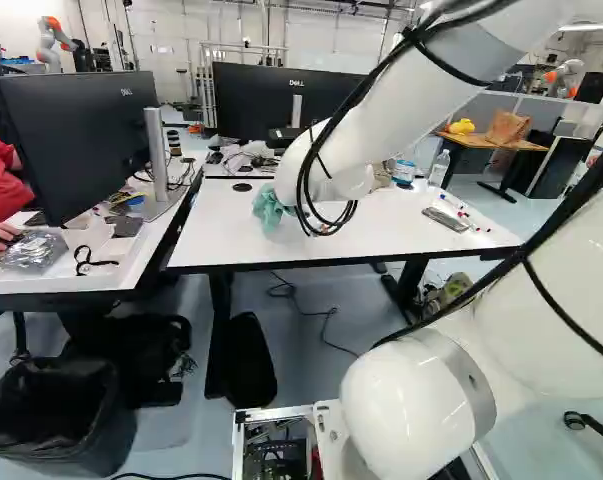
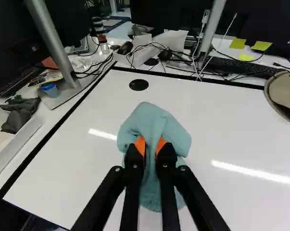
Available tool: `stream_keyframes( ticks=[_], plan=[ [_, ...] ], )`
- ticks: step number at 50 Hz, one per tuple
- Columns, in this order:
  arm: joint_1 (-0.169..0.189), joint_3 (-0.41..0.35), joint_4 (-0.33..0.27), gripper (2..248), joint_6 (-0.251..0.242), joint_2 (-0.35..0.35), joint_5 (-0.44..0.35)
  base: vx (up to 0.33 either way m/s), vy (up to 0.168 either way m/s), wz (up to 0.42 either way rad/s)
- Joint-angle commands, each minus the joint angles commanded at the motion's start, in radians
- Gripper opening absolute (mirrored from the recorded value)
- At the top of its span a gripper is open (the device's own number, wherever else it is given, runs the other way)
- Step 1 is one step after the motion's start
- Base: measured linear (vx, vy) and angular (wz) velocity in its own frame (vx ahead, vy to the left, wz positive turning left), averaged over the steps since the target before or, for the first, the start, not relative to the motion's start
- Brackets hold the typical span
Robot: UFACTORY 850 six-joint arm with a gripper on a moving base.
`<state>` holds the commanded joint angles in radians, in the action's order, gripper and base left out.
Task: Clean the table with the green towel
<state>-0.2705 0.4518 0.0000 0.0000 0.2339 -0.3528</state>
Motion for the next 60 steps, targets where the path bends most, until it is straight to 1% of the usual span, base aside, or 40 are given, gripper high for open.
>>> stream_keyframes(
  ticks=[3,4,9,10,14,15,19,20,24,25,30,31,38,42,60],
  plan=[
    [0.000,0.000,0.000,46,0.000,0.000,0.000,0.000,0.000,0.000],
    [0.000,0.000,0.000,78,0.000,0.000,0.000,0.000,0.000,0.000],
    [0.000,0.000,0.000,78,0.000,0.000,0.000,0.000,0.000,0.000],
    [0.000,0.000,0.000,114,0.000,0.000,0.000,0.000,0.000,0.000],
    [0.000,0.000,0.000,114,0.000,0.000,0.000,0.000,0.000,0.000],
    [0.000,0.000,0.000,150,0.000,0.000,0.000,0.000,0.000,0.000],
    [0.000,0.000,0.000,150,0.000,0.000,0.000,0.000,0.000,0.000],
    [0.000,0.000,0.000,187,0.000,0.000,0.000,0.000,0.000,0.000],
    [0.000,0.000,0.000,187,0.000,0.000,0.000,0.000,0.000,0.000],
    [0.000,0.000,0.000,225,0.000,0.000,0.000,0.000,0.000,0.000],
    [0.000,0.000,0.000,225,0.000,0.000,0.000,0.000,0.000,0.000],
    [0.000,0.000,0.000,247,0.000,0.000,0.000,0.000,0.000,0.000],
    [0.001,0.000,0.000,247,0.000,0.000,0.000,0.000,0.000,0.000],
    [0.008,-0.001,0.000,247,0.000,0.002,0.000,0.000,0.000,0.000],
    [0.072,-0.006,0.000,247,0.000,0.006,0.000,0.000,0.000,0.000]
  ],
)
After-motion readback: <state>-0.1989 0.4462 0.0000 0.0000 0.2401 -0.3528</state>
